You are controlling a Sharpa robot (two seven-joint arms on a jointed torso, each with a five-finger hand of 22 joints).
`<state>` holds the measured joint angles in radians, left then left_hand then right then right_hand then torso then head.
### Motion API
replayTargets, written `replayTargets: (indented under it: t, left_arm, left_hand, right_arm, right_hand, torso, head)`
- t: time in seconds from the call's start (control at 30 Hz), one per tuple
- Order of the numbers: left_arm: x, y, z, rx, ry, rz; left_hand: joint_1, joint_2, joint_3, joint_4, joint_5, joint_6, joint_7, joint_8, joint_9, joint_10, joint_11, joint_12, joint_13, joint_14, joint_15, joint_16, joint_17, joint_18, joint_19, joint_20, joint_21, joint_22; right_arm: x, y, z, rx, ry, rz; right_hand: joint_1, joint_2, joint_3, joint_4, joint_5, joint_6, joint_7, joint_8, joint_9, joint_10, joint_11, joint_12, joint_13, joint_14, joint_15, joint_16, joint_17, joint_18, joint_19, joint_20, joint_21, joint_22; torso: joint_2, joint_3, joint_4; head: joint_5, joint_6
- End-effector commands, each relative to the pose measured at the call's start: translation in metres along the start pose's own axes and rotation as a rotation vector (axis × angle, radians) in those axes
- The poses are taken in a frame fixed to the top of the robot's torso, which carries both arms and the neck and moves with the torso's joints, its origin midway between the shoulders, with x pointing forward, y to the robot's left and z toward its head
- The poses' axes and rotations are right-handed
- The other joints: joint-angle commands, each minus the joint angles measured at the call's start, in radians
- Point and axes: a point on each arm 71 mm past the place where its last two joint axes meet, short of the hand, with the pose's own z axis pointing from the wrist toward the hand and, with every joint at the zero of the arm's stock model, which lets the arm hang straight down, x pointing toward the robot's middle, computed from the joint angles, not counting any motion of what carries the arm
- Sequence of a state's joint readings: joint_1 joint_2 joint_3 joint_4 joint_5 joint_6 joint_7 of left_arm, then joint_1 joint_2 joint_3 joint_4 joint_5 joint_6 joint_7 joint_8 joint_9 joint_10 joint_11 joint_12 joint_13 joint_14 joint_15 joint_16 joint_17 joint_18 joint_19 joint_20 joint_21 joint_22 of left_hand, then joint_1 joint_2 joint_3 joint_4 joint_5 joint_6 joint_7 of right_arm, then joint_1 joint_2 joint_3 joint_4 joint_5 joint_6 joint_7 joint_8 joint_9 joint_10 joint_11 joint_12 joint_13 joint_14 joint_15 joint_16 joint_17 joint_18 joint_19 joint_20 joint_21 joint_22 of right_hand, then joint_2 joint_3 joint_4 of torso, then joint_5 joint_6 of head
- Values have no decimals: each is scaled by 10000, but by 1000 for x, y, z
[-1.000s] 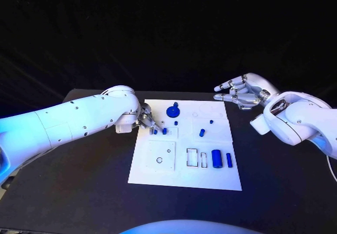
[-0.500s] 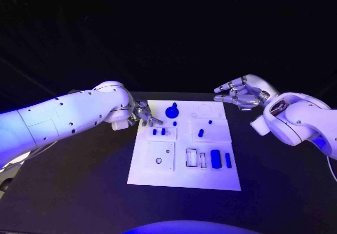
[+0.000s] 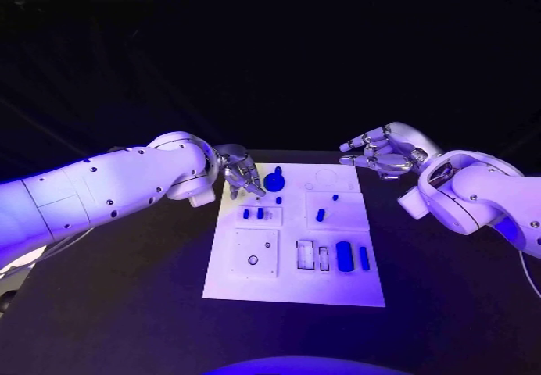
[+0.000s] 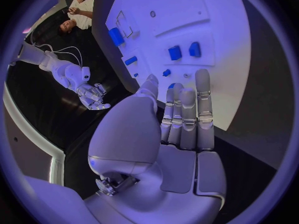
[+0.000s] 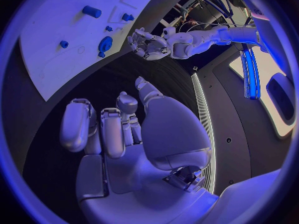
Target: Assemble the parts on the task board
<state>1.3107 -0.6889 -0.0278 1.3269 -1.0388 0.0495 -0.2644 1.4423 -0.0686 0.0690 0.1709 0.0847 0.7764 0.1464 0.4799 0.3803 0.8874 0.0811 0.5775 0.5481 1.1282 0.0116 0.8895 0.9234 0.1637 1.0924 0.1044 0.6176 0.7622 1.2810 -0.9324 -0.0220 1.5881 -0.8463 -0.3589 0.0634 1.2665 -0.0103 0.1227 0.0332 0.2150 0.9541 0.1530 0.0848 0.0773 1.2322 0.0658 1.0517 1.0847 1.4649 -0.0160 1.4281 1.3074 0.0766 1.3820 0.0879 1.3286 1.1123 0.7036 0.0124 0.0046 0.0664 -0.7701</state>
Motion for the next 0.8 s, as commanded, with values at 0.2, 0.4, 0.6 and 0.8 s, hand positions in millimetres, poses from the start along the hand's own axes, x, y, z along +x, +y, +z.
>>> replayTargets:
  t: [0.2, 0.4, 0.6, 0.8]
  left_arm:
    - [11, -25, 10, 3381, -2098, 1410]
    - [25, -25, 20, 3461, -2171, 2769]
    - [34, -25, 32, 3225, -2116, 3429]
    - [43, -23, 40, 2882, -1780, 3771]
  left_hand:
    - [1353, -599, 1411, -753, -64, 1183, -189, -1885, -1550, 860, 95, -2488, -2806, -142, 52, -1336, -1643, 201, 18, 44, -613, -423]
    - [917, -824, 1932, -739, -57, 1740, -246, -2526, -1996, 1555, 0, -3035, -3645, 1426, -109, 272, -680, 135, 1445, -25, 543, 324]
    - [515, -983, 2223, -626, -84, 2302, -225, -2775, -2167, 2040, -59, -3362, -4070, 2280, -157, 1687, 535, -150, 2295, -78, 2204, 1760]
    - [377, -1031, 2380, -639, -91, 2587, -243, -2945, -2262, 2246, -83, -3580, -4292, 2721, -175, 2567, 1318, -355, 2744, -100, 3356, 2782]
  right_arm:
    - [3, 1, 1, -94, 113, -31]
    - [4, 2, 2, -123, 140, -23]
    - [5, 3, 2, -152, 168, -15]
    - [5, 3, 3, -176, 188, -11]
  right_hand:
    - [76, 91, -48, -14, 65, 5, 13, 30, -4, -69, -15, -45, -11, 637, 16, -29, 909, 144, -50, 1, -40, -11]
    - [111, 106, -46, -20, 100, 6, 13, 32, -3, -72, -15, -42, -13, 636, 16, -29, 911, 142, -46, 2, -37, 0]
    - [123, 114, -44, -20, 117, 7, 14, 34, -3, -75, -15, -43, -17, 637, 16, -25, 917, 141, -45, 2, -36, 3]
    - [135, 122, -44, -19, 137, 10, 14, 36, -2, -65, -15, -25, -3, 638, 16, -24, 919, 140, -43, 2, -34, 8]
  torso:
    - [0, -7, 6]
    - [4, 4, -4]
    - [2, 3, -7]
    - [1, 8, -19]
  head:
    - [-74, 88]
    - [-75, 115]
    - [-57, 134]
    - [-65, 100]
